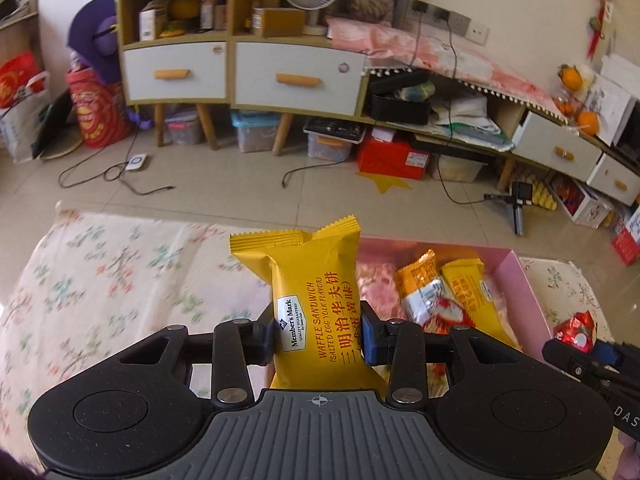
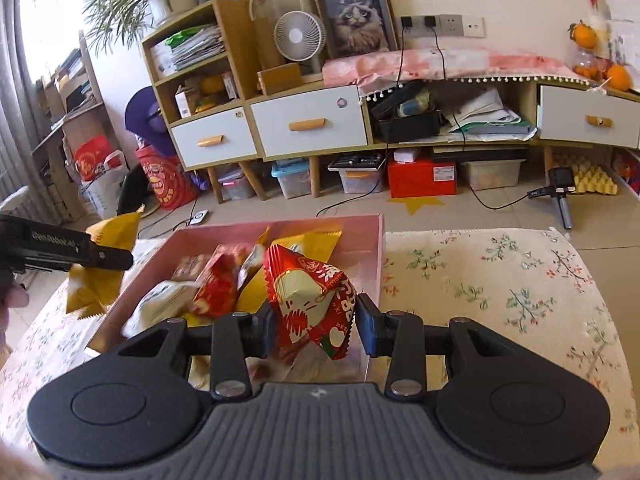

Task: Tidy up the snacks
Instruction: 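Carry the yellow pack with the left tool while the right tool carries the candy pack over the box, then open the left tool into the box while the right tool releases the candy pack inside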

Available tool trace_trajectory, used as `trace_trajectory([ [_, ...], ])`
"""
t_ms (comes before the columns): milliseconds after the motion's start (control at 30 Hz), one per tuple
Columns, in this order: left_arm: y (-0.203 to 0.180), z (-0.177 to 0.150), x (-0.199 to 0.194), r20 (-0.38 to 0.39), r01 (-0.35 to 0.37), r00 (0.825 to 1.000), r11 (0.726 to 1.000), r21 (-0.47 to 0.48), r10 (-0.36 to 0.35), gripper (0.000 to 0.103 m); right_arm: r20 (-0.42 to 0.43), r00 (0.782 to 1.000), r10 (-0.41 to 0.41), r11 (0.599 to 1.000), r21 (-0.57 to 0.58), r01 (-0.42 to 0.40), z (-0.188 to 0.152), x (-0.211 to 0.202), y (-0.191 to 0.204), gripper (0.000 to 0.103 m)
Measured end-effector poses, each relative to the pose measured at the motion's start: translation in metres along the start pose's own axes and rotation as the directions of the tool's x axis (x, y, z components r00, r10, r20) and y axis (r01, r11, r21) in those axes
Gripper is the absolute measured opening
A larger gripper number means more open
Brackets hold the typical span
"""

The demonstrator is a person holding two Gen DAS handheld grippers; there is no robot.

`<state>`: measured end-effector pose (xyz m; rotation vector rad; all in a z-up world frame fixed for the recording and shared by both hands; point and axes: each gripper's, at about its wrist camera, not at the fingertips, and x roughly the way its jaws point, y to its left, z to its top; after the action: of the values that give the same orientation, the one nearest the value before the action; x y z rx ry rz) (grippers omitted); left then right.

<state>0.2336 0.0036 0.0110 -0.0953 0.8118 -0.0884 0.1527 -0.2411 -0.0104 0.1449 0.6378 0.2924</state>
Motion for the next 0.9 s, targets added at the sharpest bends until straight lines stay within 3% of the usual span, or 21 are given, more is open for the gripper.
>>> trace_trajectory([
  [333, -0.018, 0.007, 0.031, 0.001, -0.002, 1.000, 0.997, 0.074, 0.002, 0.037, -0.006, 1.000, -0.001, 1.000, -0.012, 0.000, 0.005, 0.017, 0.001, 0.039],
  [433, -0.019, 0.006, 0.031, 0.033, -0.006, 0.999, 0.995, 0.097, 0.003, 0.045, -0.013, 1.000, -0.011, 1.000, -0.023, 0.011, 0.004, 0.019, 0.004, 0.047],
  [500, -0.019, 0.007, 0.028, 0.060, -0.008, 0.998, 0.995, 0.095, 0.003, 0.066, -0.004, 1.000, -0.010, 1.000, -0.013, 0.010, 0.004, 0.017, 0.004, 0.053],
  [533, -0.018, 0.006, 0.024, 0.072, -0.006, 0.997, 0.996, 0.094, -0.001, 0.069, -0.004, 1.000, -0.001, 1.000, -0.006, 0.001, 0.004, 0.016, 0.003, 0.061],
  [567, -0.019, 0.006, 0.022, 0.079, -0.003, 0.997, 0.995, 0.097, -0.005, 0.070, -0.005, 1.000, 0.001, 1.000, -0.003, -0.001, 0.006, 0.016, 0.002, 0.069],
  [900, -0.022, -0.008, -0.012, 0.074, 0.009, 0.997, 0.993, 0.115, -0.017, 0.084, -0.005, 0.999, -0.034, 0.999, -0.009, 0.034, 0.010, -0.006, 0.009, 0.079],
])
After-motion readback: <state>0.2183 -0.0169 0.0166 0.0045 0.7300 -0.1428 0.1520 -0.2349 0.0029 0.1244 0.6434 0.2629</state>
